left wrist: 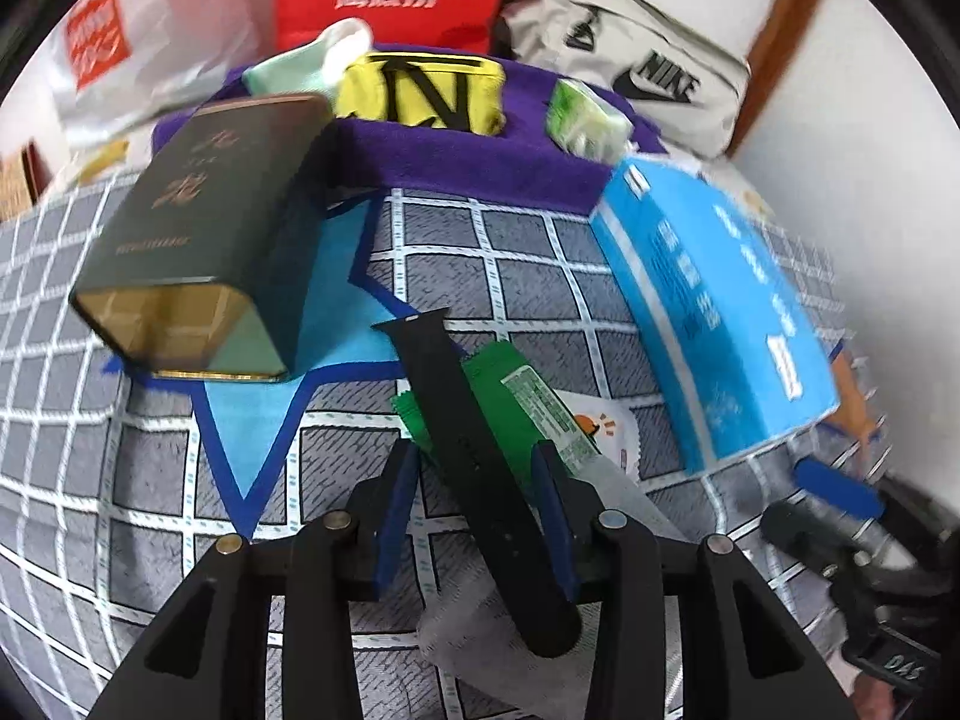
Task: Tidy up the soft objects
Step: 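Grasp the black strap with the left tool while the right tool grasps the clear plastic bag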
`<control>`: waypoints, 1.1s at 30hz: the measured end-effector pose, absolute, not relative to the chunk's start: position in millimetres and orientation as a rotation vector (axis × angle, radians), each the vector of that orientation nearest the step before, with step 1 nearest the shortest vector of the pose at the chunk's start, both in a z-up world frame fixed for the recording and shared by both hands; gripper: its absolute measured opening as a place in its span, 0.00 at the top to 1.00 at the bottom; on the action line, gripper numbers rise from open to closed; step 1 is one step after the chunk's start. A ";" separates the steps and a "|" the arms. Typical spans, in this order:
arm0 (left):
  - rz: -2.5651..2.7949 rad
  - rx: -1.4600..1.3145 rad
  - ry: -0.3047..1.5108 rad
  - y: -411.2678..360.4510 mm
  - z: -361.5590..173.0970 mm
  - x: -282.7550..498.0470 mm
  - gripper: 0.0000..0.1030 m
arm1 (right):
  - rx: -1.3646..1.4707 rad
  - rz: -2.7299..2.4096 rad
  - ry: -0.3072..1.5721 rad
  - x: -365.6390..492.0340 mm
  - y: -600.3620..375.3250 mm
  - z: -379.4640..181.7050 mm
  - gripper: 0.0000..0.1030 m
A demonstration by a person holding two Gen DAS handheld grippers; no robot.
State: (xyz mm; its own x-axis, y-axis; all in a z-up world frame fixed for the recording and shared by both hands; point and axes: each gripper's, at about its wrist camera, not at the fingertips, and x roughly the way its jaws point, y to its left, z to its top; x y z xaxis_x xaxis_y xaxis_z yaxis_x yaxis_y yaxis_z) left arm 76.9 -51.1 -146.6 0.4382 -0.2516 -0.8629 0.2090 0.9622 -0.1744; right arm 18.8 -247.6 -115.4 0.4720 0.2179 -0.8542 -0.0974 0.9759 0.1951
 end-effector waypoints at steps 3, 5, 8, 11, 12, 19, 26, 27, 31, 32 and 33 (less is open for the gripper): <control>-0.281 -0.029 1.079 -48.4 -146.1 77.6 0.72 | 0.125 0.199 1.062 18.6 -246.3 -115.6 0.50; -0.283 -0.026 1.084 -40.8 -145.4 78.1 0.80 | 0.124 0.202 1.061 18.4 -245.3 -115.6 0.50; -0.279 -0.049 1.098 -25.7 -142.0 76.9 0.81 | 0.122 0.209 1.060 17.7 -243.5 -115.9 0.50; -0.283 -0.043 1.103 -18.8 -142.9 77.4 0.80 | 0.118 0.215 1.058 17.0 -242.9 -116.1 0.50; -0.286 -0.040 1.102 -20.1 -144.1 77.7 0.80 | 0.119 0.217 1.059 17.3 -242.7 -116.3 0.50; -0.283 0.038 1.076 -33.8 -145.4 80.1 0.74 | 0.110 0.219 1.062 15.9 -241.9 -115.1 0.50; -0.273 0.077 1.075 -29.5 -139.1 78.7 0.81 | 0.087 0.263 1.073 12.9 -226.5 -114.9 0.50; -0.261 0.089 1.069 -26.2 -137.6 76.9 0.81 | 0.077 0.280 1.073 12.4 -221.0 -114.9 0.50; -0.235 0.083 1.078 -6.2 -136.3 72.0 0.81 | 0.038 0.349 1.073 13.9 -198.7 -117.8 0.50; -0.242 0.065 1.086 0.1 -136.8 70.7 0.81 | 0.030 0.365 1.077 15.1 -193.2 -119.7 0.49; -0.247 0.052 1.091 2.8 -137.3 69.5 0.81 | 0.018 0.382 1.086 16.8 -187.4 -122.6 0.49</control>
